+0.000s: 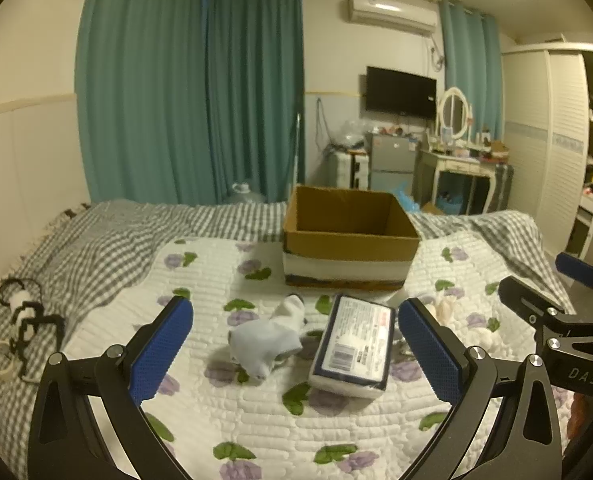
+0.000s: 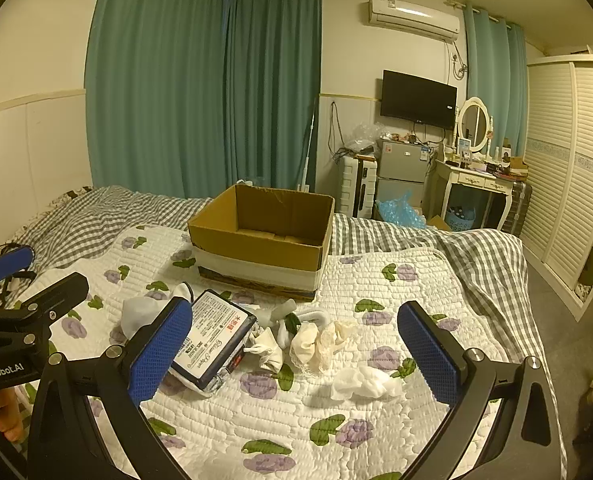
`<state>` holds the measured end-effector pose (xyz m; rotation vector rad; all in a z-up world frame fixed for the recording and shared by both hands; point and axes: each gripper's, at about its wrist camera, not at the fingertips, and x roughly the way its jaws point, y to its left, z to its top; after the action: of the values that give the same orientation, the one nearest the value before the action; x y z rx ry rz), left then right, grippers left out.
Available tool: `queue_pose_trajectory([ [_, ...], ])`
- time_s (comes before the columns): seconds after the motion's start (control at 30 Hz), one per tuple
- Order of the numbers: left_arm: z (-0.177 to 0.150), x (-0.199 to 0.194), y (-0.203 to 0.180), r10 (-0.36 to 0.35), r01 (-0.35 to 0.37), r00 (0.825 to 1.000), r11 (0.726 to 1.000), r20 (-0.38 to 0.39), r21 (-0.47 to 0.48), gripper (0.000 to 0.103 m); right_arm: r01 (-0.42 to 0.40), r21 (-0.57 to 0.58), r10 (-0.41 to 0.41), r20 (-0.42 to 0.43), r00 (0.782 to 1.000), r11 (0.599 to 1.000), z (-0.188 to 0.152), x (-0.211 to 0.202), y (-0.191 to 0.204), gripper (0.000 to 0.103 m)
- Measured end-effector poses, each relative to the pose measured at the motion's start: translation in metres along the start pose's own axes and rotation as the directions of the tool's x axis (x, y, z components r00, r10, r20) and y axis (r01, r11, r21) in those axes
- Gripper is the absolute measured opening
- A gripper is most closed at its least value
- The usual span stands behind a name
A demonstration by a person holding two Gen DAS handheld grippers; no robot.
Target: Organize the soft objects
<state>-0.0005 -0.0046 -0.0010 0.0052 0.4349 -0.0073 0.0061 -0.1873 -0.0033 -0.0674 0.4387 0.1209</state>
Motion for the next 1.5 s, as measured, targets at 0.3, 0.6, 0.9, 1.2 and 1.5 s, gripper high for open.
queue_pose_trajectory([
  [0.3, -0.0005, 0.0014, 0.0019, 0.004, -0.004, 1.0, 1.0, -0.002, -0.006, 0.103, 0.002, 0.001, -0.002, -0.01, 1.0, 1.0, 0.0002, 0.0016, -0.0029, 0.103],
  [0.6, -0.0012, 0.0012, 0.0016, 0.002, -0.002, 1.0, 1.0, -0.001, -0.007, 0.103, 0.004, 0.0, -0.004, -0.014, 1.0, 1.0, -0.0009, 0.0023, -0.0028, 0.103],
  [0.9, -0.0017, 0.0005, 0.0005, -0.006, 0.006, 1.0, 1.0, -0.007, -0.005, 0.103, 0.005, 0.0, -0.005, -0.016, 1.0, 1.0, -0.0014, 0.0018, -0.0035, 0.103],
  [1.2, 0.0012, -0.0002, 0.0018, -0.014, 0.014, 1.0, 1.0, -0.006, -0.01, 0.103, 0.006, 0.002, -0.006, -0.019, 1.0, 1.0, -0.0036, 0.0013, -0.0056, 0.103],
  [1.5, 0.003, -0.0009, 0.0041, -0.012, 0.012, 1.0, 1.0, -0.005, -0.012, 0.103, 0.005, 0.001, -0.005, -0.021, 1.0, 1.0, -0.0036, 0.0019, -0.0049, 0.103],
])
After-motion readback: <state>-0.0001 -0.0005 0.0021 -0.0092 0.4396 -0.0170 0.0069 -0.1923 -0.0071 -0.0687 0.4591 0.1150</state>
